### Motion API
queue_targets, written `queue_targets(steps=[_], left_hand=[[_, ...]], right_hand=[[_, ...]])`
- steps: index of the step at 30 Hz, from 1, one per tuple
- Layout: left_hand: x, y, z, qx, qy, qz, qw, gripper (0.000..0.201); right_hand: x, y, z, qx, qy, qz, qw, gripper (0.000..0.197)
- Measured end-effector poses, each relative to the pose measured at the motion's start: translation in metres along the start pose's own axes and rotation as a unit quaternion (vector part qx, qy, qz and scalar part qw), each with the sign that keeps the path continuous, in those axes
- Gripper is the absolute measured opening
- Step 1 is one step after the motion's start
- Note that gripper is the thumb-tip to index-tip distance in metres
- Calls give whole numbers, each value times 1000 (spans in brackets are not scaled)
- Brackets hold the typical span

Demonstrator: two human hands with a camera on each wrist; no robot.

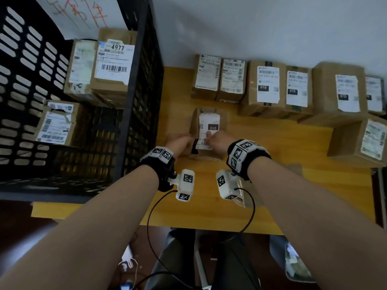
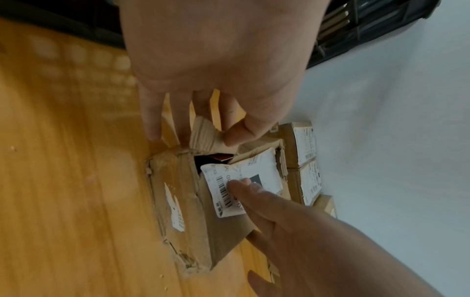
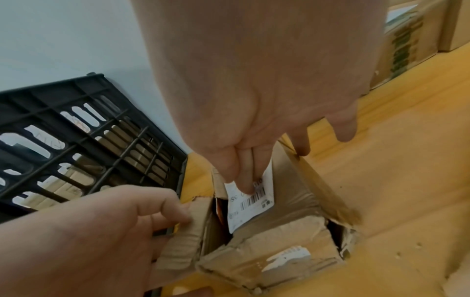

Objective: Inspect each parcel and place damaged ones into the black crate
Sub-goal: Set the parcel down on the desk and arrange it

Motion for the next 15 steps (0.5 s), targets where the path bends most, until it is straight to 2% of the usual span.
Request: queue_targets(steps=[6, 8, 10, 12, 13, 15], left_hand=[[2, 1, 0, -6, -5, 0, 1000, 21], [2, 2, 0, -5, -4, 4, 1000, 23], [0, 3, 1, -9, -7, 0, 1000, 24], [-1, 4, 1, -10, -6, -3, 1000, 23], [-2, 4, 1, -10, -5, -2, 1000, 25], [-2, 5, 0, -9, 5, 0, 1000, 29]], right_hand=[[-1, 3, -2, -8, 44, 11, 999, 47], [-5, 3, -3, -8, 8, 16, 1000, 50], [-12, 3, -1, -20, -93, 22, 995, 49], [-17, 5, 6, -52, -227, 30, 972, 31], [-20, 6, 10, -91, -291, 25, 952, 23], [-29, 4, 19, -176, -392, -14, 903, 24]])
Point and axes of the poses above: each hand's wrist, its own y-axis away from the middle knuckle, its own z-axis out of the back of the hand, x = y × z, the point moved 1 cm from there along -y, towards the middle knuckle, and after that the axes turned 3 degrees about -z, right-handed, at the moved point
